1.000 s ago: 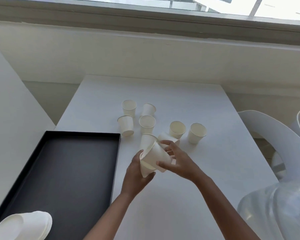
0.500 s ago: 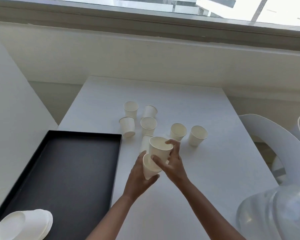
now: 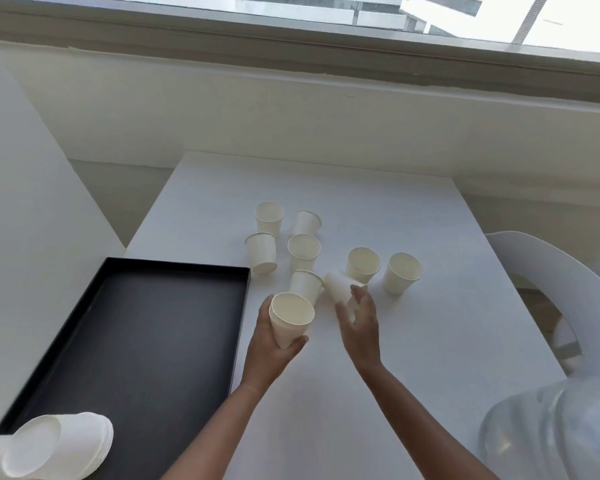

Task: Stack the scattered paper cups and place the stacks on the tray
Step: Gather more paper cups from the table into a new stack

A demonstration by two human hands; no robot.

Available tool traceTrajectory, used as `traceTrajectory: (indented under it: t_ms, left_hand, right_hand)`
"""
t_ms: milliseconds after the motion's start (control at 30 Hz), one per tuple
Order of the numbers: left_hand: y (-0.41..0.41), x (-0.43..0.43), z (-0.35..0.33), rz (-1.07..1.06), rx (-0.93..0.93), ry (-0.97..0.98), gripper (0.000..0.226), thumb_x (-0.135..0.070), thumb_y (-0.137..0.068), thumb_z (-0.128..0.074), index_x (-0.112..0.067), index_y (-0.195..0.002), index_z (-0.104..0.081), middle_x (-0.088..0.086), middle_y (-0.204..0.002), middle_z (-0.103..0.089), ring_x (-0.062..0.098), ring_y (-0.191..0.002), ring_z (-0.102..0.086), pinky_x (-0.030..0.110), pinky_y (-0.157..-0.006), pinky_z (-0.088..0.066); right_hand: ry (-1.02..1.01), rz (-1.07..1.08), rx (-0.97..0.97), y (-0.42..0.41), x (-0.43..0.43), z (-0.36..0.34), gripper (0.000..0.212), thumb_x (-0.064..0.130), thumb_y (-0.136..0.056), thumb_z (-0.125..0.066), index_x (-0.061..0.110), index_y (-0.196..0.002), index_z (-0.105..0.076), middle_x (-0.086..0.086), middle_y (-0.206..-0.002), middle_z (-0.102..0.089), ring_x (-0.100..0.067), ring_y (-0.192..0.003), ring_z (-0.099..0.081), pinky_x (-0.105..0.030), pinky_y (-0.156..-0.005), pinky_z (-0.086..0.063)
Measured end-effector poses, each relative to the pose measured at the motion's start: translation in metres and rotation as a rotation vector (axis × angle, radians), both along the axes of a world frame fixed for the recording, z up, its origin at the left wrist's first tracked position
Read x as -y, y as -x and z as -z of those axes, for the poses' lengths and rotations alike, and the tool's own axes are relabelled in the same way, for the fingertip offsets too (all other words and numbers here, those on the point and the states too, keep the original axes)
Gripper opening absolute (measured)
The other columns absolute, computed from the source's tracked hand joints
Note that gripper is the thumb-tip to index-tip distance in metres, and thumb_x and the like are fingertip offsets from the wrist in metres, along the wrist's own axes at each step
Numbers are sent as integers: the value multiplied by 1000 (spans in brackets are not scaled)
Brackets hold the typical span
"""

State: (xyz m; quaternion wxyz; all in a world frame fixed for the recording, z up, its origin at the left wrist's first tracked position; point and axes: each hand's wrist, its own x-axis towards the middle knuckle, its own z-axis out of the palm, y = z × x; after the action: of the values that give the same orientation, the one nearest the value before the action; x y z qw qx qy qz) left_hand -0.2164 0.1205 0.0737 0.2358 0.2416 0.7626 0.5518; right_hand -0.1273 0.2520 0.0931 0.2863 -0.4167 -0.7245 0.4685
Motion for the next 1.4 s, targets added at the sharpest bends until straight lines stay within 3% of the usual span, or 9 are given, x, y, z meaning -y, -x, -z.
traceTrajectory:
  t_ms: [133,300,467,567,733,867,1000,1200,1400]
  left_hand:
    - [0,2,5,-10,-7,11,89,-20,-69,-79,-30,-138,-24,-5,-133,-48,16,-118,-49,28,-90,-43]
    - [0,4,5,5,-30,23,90,-21,-69,-79,-28,-139,-23,-3,-137,-45,17,-122,-46,34,-97,-43]
    - [2,6,4,14,-54,45,89,-21,-69,-79,-27,-139,-24,-3,-137,-46,18,-122,-46,36,-97,-44]
    - [4,8,3,20,-68,47,89,-19,-69,-79,-23,-140,-25,-2,-137,-46,18,-123,-46,39,-99,-43]
    - [6,7,1,28,-119,70,86,-18,-70,-78,-19,-139,-27,-1,-136,-46,19,-123,-46,39,-100,-42]
    - [5,4,-2,63,-185,103,87,-20,-71,-77,-16,-141,-25,0,-140,-42,20,-125,-45,39,-101,-41]
    - [0,1,-3,96,-216,103,86,-20,-70,-77,-14,-140,-27,1,-136,-46,22,-120,-49,42,-98,-45]
    - [-2,1,-7,114,-206,84,82,-33,-73,-75,-20,-138,-28,-3,-130,-51,16,-112,-54,37,-92,-49]
    - [-2,6,-8,110,-221,113,86,-34,-74,-74,-16,-141,-24,1,-138,-45,20,-119,-51,37,-95,-47]
  right_hand:
    - [324,266,118,18,-25,8,47,23,-92,-52,-2,-129,-41,-20,-132,-45,-32,-118,-45,-35,-94,-38]
    - [425,281,159,35,-39,17,40,25,-91,-52,-3,-119,-55,-22,-122,-55,-34,-111,-52,-32,-83,-41]
    - [384,297,211,29,-38,21,32,14,-91,-48,-6,-115,-57,-24,-118,-56,-28,-91,-53,-30,-73,-39]
    - [303,322,215,17,-30,18,33,15,-93,-43,-4,-118,-52,-24,-121,-51,-35,-103,-52,-37,-85,-42]
    - [28,355,50,-4,0,6,27,13,-98,-35,-6,-103,-54,-23,-111,-54,-36,-108,-48,-38,-86,-38]
    - [-303,179,-149,-3,21,-18,32,12,-94,-36,-2,-116,-54,-9,-118,-56,-19,-114,-45,-29,-99,-35]
    - [-492,-103,-160,1,34,-24,30,15,-95,-36,-2,-108,-57,-10,-120,-55,-16,-118,-42,-23,-101,-34]
    - [-519,-411,46,-1,39,-8,27,15,-95,-41,-1,-110,-57,-14,-132,-48,-18,-128,-37,-34,-105,-38]
    - [-496,-570,138,-12,33,-2,46,42,-93,-34,9,-118,-53,-8,-140,-40,-12,-132,-30,-31,-108,-31]
